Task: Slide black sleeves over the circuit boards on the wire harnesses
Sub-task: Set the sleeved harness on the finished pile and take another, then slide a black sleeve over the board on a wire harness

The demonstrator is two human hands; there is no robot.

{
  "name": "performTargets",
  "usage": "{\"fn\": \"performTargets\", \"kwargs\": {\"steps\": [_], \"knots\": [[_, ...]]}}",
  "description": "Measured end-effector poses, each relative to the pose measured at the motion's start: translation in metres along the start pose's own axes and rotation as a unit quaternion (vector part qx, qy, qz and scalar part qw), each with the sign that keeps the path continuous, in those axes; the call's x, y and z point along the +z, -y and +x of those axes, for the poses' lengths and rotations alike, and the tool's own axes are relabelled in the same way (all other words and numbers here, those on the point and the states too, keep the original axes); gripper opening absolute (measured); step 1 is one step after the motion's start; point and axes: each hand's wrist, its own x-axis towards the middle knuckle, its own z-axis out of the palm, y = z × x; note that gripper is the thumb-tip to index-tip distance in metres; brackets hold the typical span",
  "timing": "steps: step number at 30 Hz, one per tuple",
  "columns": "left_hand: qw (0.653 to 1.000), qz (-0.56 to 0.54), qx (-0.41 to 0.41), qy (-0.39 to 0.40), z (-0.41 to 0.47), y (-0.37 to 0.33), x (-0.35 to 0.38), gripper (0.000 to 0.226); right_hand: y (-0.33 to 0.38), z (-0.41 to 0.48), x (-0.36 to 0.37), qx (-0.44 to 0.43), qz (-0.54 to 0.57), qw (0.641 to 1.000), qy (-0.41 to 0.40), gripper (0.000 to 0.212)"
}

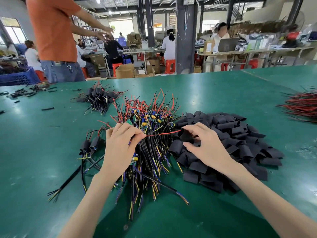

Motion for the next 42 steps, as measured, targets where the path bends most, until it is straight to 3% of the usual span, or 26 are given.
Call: {"fn": "performTargets", "kwargs": {"steps": [7, 13, 17, 20, 22, 25, 28, 31, 34, 42], "knots": [[1.000, -0.002, 0.014, 0.009, -0.001, -0.001, -0.001, 0.018, 0.001, 0.000, -0.003, -0.004, 0.018, 1.000, -0.010, 0.041], [0.993, 0.022, 0.114, 0.025, -0.003, -0.013, 0.003, 0.030, 0.006, -0.003, 0.002, -0.152, -0.142, 0.978, 0.015, 0.046], [0.986, -0.032, 0.113, 0.120, -0.012, -0.026, 0.008, 0.017, 0.019, -0.009, 0.015, -0.203, -0.152, 0.967, 0.026, 0.045], [0.973, -0.123, 0.071, 0.179, -0.017, -0.033, 0.011, 0.035, 0.023, -0.011, 0.016, -0.181, -0.124, 0.975, 0.030, 0.045], [0.970, -0.159, 0.041, 0.177, -0.018, -0.034, 0.013, 0.042, 0.022, -0.012, 0.014, -0.163, -0.115, 0.980, 0.030, 0.045], [0.973, -0.180, 0.005, 0.143, -0.015, -0.035, 0.014, 0.037, 0.020, -0.012, 0.011, -0.147, -0.113, 0.982, 0.034, 0.043], [0.979, -0.170, -0.026, 0.108, -0.012, -0.034, 0.014, 0.016, 0.019, -0.011, 0.013, -0.151, -0.112, 0.982, 0.036, 0.043], [0.969, -0.197, -0.074, 0.131, -0.012, -0.036, 0.012, 0.010, 0.019, -0.012, 0.015, -0.156, -0.103, 0.982, 0.041, 0.044], [0.959, -0.212, -0.110, 0.153, -0.010, -0.038, 0.009, 0.013, 0.019, -0.012, 0.015, -0.162, -0.102, 0.981, 0.038, 0.045], [0.914, -0.321, -0.111, 0.222, -0.012, -0.038, -0.001, 0.035, 0.015, -0.009, 0.013, -0.157, -0.104, 0.982, 0.006, 0.045]]}}
